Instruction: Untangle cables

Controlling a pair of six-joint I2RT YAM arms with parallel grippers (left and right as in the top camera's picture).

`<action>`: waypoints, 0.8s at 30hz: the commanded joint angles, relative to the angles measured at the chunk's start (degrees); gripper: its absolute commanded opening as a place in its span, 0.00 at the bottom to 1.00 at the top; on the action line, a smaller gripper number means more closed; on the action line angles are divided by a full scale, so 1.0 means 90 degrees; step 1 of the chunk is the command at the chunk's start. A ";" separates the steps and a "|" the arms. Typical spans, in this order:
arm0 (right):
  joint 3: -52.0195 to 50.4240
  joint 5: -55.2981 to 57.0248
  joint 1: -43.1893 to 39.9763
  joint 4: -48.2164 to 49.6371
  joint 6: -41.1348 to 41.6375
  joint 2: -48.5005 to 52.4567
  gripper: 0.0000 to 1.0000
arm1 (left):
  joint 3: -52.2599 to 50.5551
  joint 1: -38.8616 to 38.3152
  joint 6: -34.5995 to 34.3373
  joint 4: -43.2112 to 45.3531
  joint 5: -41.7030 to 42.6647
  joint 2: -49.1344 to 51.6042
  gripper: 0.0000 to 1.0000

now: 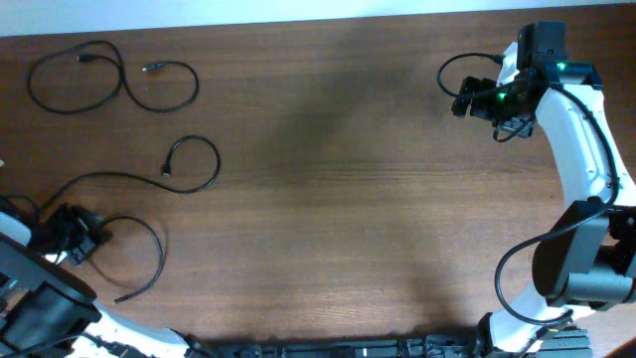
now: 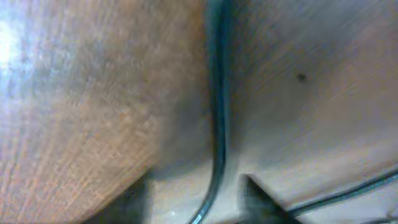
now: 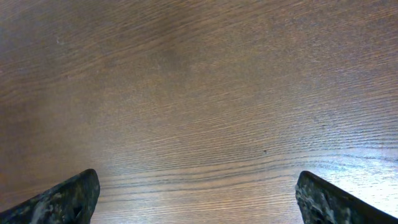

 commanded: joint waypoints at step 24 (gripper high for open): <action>-0.0002 -0.1491 -0.0049 -0.0670 0.0046 0.0032 0.98 | 0.0272 -0.4898 0.8422 -0.0602 -0.0231 -0.4971 0.99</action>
